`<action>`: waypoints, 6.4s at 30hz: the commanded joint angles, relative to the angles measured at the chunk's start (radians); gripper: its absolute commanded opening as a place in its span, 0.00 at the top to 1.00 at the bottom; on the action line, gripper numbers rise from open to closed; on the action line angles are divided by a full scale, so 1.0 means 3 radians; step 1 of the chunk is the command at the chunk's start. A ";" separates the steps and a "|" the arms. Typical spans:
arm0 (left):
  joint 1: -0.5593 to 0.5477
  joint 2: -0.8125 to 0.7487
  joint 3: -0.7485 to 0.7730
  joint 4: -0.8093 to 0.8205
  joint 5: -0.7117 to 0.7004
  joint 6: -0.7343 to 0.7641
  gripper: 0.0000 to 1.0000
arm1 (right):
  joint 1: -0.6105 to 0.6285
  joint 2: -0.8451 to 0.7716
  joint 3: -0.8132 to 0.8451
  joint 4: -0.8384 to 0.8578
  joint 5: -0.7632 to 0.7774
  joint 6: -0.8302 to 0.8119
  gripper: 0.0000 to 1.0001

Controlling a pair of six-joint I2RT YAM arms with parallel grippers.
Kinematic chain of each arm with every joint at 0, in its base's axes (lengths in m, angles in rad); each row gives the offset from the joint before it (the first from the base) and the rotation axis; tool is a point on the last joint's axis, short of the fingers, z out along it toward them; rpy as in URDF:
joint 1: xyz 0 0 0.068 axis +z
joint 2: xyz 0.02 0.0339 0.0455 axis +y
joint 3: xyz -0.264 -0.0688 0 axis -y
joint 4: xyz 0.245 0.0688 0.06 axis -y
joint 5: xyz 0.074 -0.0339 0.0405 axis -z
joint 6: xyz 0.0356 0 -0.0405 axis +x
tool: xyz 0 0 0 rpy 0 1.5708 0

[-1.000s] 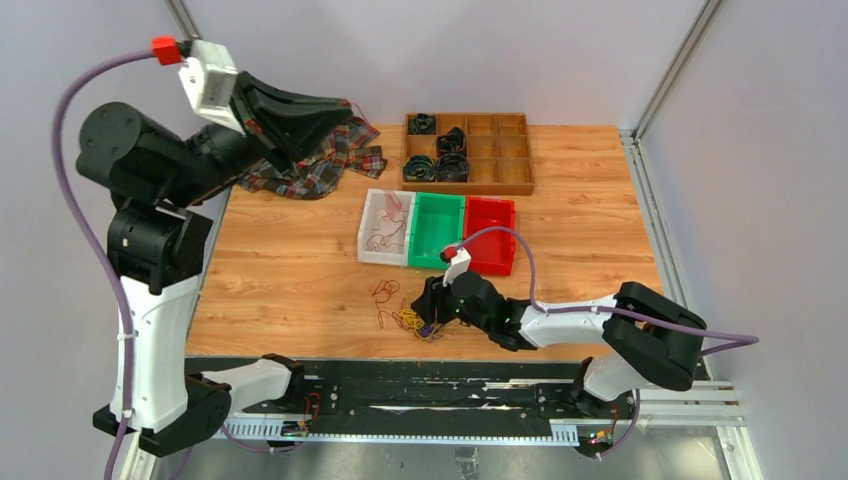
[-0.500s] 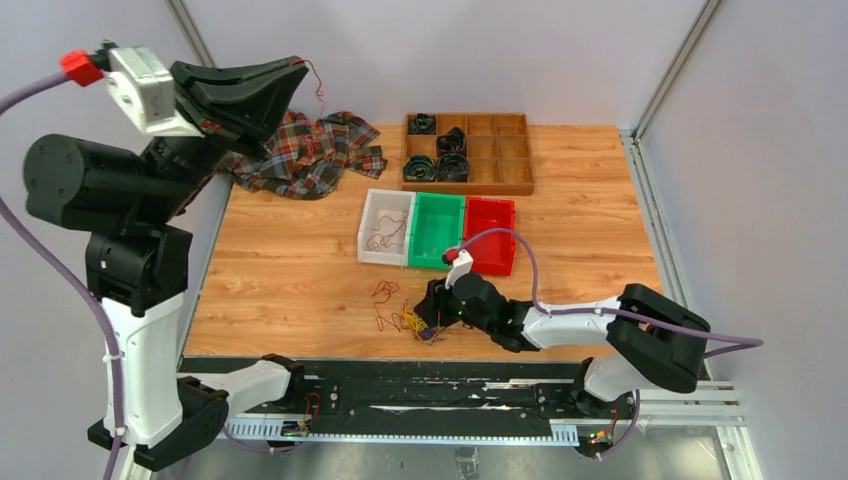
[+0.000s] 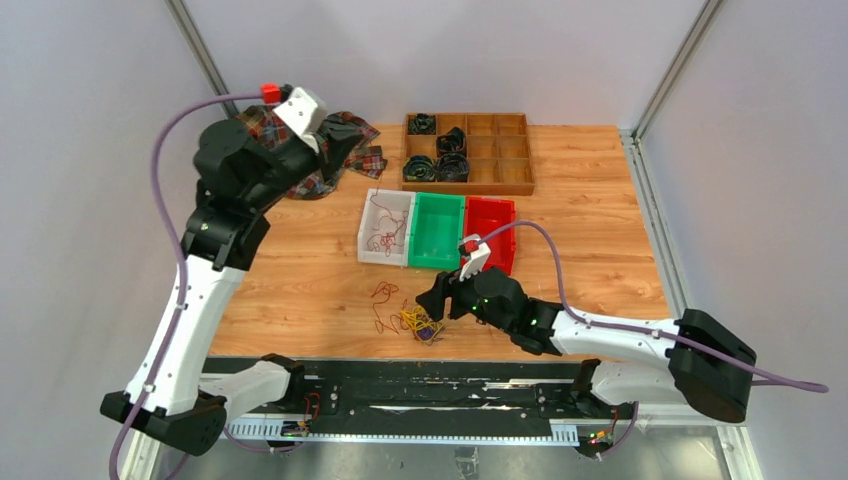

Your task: Untangle the cables

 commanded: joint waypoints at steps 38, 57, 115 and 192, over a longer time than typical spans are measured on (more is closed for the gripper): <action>-0.0126 0.0405 -0.0778 0.0839 -0.0149 0.0938 1.00 | -0.0016 -0.0412 -0.0036 -0.0620 0.0426 -0.0066 0.29; -0.0268 0.0761 -0.1214 0.0596 -0.0472 0.1188 1.00 | -0.0032 -0.0514 -0.0027 -0.0662 0.0469 -0.0056 0.29; -0.0248 0.1342 -0.0577 -0.1133 0.0165 0.0740 0.13 | -0.0165 -0.0973 0.0613 -0.1691 0.0295 -0.0293 0.30; -0.0505 0.2558 -0.0486 -0.0576 -0.1075 0.2315 0.96 | -0.0538 -0.1092 0.0470 -0.1817 0.0051 -0.0276 0.36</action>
